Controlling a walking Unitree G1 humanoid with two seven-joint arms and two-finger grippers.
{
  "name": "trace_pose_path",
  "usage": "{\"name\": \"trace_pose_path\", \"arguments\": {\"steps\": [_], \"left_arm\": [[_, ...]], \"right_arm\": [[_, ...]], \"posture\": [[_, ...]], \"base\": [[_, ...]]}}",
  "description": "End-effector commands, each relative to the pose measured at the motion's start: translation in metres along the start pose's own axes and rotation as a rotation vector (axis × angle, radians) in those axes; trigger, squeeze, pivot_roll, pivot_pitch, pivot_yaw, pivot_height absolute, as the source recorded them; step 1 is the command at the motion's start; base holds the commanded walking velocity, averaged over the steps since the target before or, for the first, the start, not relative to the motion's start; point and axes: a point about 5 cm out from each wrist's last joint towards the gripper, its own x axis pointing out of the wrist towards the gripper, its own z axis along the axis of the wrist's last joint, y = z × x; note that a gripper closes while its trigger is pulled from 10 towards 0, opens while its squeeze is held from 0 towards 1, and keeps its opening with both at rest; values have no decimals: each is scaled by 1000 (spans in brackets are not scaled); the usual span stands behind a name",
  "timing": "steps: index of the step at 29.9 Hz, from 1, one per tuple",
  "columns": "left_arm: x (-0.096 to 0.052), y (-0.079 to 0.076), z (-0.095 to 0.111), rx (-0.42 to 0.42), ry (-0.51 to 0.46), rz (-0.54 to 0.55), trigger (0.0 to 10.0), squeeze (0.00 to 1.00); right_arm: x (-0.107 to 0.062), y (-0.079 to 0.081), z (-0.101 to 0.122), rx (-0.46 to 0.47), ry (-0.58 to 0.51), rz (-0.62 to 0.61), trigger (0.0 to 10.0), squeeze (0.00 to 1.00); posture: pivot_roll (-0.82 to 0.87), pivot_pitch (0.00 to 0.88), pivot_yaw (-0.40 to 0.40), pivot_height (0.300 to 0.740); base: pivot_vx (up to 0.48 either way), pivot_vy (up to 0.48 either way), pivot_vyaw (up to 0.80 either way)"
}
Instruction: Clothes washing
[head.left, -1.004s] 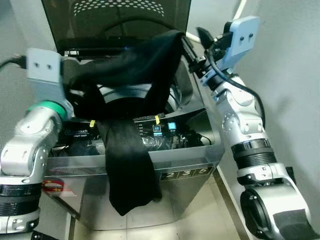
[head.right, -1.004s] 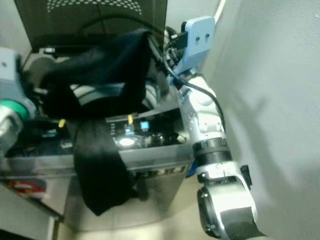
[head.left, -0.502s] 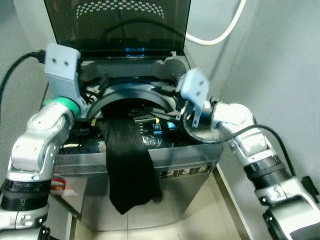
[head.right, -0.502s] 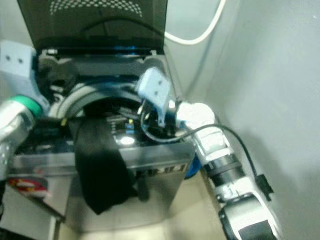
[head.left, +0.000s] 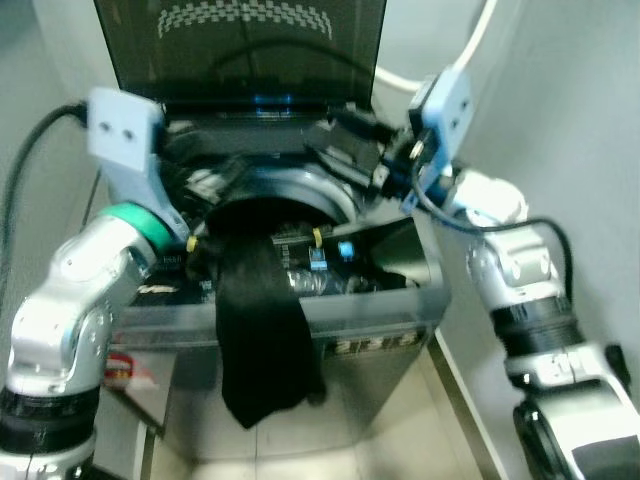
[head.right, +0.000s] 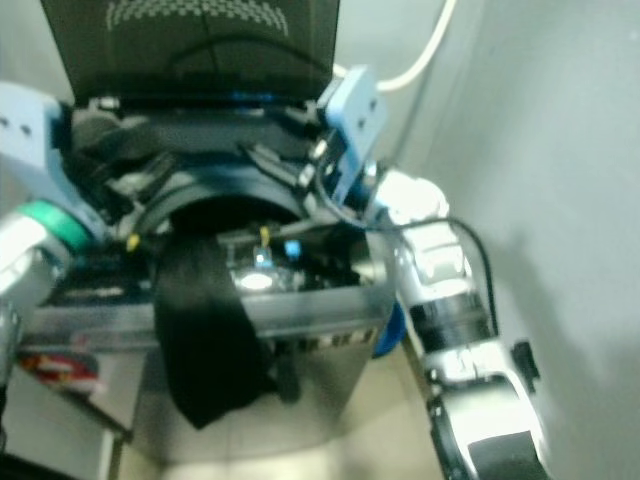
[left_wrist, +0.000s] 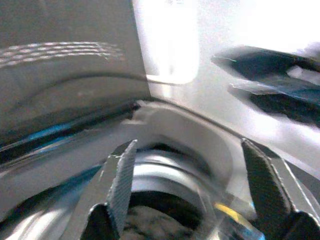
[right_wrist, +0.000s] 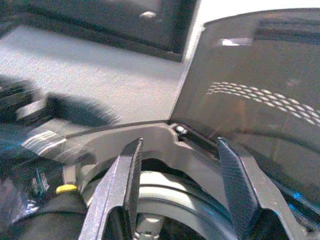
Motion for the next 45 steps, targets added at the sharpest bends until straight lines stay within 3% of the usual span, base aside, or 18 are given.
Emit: {"name": "trace_pose_path", "arguments": {"steps": [1,2,3,5,10,13,18,21,34,35,37,38,39,40,42,43,45], "left_arm": [[-16,-17,-8,20,101,-158,10000,0],[-16,-17,-8,20,101,-158,10000,0],[-32,-14,-12,80,183,-149,10000,0],[-41,-11,-14,127,239,-130,10000,0],[-57,-1,-28,136,351,-25,10000,0],[-66,-7,-41,121,409,-15,10000,0],[-64,-9,-44,97,390,-37,10000,0],[-53,-9,-53,101,385,-96,10000,0],[-40,8,-67,144,415,-112,10000,0],[-41,7,-71,144,429,-120,8588,0],[-41,7,-73,145,438,-127,8588,0],[-42,6,-75,137,444,-132,2667,0],[-42,6,-75,137,444,-132,2667,0],[-43,5,-76,129,448,-137,980,0],[-44,5,-77,125,449,-143,980,0],[-45,4,-78,118,451,-147,0,0],[-46,3,-80,113,451,-151,0,0]], "right_arm": [[-10,-1,-5,51,-21,-78,10000,0],[-10,-1,-5,51,-21,-78,10000,0],[-16,-3,-10,77,-31,-155,10000,0],[-20,-5,-14,97,-35,-213,10000,0],[-27,-8,-28,136,-18,-355,10000,0],[-30,-6,-36,213,-22,-438,10000,0],[-30,-5,-37,225,-29,-455,10000,0],[-26,-7,-32,210,-36,-448,10000,0],[-35,-12,-25,178,-36,-486,10000,0],[-36,-13,-25,175,-35,-491,10000,0],[-36,-13,-24,173,-34,-494,10000,0],[-37,-13,-24,171,-35,-498,10000,0],[-37,-13,-24,171,-35,-498,10000,0],[-38,-14,-23,169,-34,-502,10000,0],[-39,-15,-23,168,-34,-505,10000,0],[-39,-16,-23,167,-33,-508,10000,0],[-39,-16,-23,167,-32,-510,10000,0]], "posture": [[118,132,40,740],[118,132,40,740],[125,135,37,740],[134,138,33,740],[154,142,20,740],[175,145,-1,740],[181,145,-10,740],[165,149,-15,740],[117,153,5,740],[114,154,6,740],[112,154,7,740],[112,154,9,740],[112,154,9,740],[113,155,9,740],[113,155,9,740],[116,155,8,740],[117,154,7,740]], "base": [[0,0,0],[0,0,0],[0,0,0],[0,0,0],[0,0,0],[0,0,0],[0,0,0],[0,0,0],[0,0,0],[0,0,0],[0,0,0],[0,0,0],[0,0,0],[0,0,0],[0,0,0],[0,0,0],[0,0,0]]}}
